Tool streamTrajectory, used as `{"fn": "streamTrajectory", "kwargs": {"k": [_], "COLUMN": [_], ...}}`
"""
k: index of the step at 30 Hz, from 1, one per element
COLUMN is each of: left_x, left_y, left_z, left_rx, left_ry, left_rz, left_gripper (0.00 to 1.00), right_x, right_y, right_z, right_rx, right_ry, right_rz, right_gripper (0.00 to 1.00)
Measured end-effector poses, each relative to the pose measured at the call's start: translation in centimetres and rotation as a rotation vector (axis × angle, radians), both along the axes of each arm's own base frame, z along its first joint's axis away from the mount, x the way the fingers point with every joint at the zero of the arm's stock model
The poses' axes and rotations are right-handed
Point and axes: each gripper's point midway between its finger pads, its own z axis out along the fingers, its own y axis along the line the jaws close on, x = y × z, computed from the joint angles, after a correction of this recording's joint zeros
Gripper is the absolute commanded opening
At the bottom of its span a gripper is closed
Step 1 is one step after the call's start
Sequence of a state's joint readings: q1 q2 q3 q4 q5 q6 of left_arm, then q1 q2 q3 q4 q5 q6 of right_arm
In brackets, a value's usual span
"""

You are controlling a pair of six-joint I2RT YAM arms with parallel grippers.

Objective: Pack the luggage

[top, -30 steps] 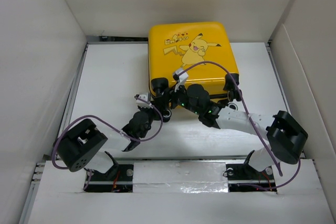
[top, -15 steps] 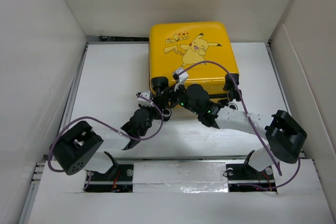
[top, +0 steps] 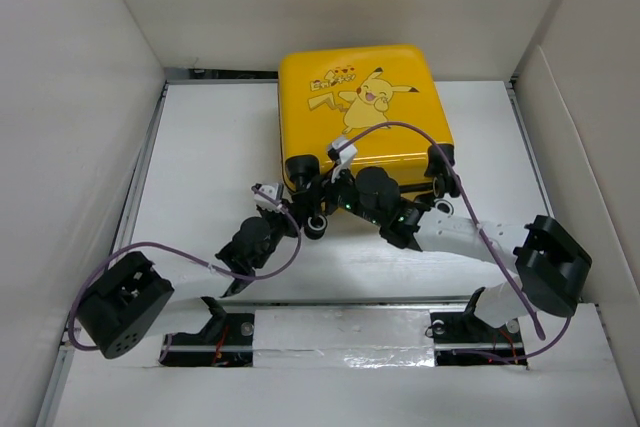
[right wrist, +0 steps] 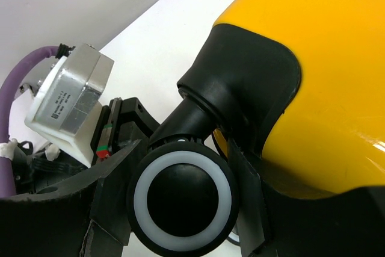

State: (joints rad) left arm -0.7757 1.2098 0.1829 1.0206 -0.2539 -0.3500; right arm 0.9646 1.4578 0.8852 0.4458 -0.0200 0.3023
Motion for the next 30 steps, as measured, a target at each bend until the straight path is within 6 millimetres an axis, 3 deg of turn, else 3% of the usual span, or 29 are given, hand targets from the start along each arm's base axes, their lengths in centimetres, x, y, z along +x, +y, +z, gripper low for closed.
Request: {"fn": "streamTrajectory", "kwargs": {"k": [6, 13, 17, 20, 25, 30], "left_x": [-1.0, -2.9, -4.4, -4.6, -3.8, -3.0], "left_y": [1.7, 3.4, 4.1, 2.9, 0.3, 0.6], "left_z": [1.5, 13.7, 17.4, 17.4, 13.1, 12.0], "left_rx": [-0.063, -0.402, -0.497, -0.474, -0.365, -0.334], "left_ry": [-0.065, -0.378, -0.485, -0.484, -0.355, -0.332], "left_rz": [0.023, 0.018, -0.016, -0.075, -0.113, -0.031], "left_gripper": [0.0, 0.0, 0.0, 0.0, 0.0, 0.0], "right_x": [-0.7, -0.9, -1.0, -1.0, -1.0, -1.1], "right_y": [-0.1, -0.4, -0.4, -0.4, -0.4, -0.5], "right_z": [-0.3, -0.4, -0.4, -0.4, -0.5, -0.5], "right_rx": [-0.002, 0.005, 0.005, 0.003, -0.006, -0.046], "right_ry": [0.007, 0.026, 0.027, 0.025, 0.022, 0.022], "right_rz": [0.027, 0.086, 0.099, 0.103, 0.107, 0.115], "right_gripper": [0.0, 0.0, 0.0, 0.0, 0.0, 0.0]}}
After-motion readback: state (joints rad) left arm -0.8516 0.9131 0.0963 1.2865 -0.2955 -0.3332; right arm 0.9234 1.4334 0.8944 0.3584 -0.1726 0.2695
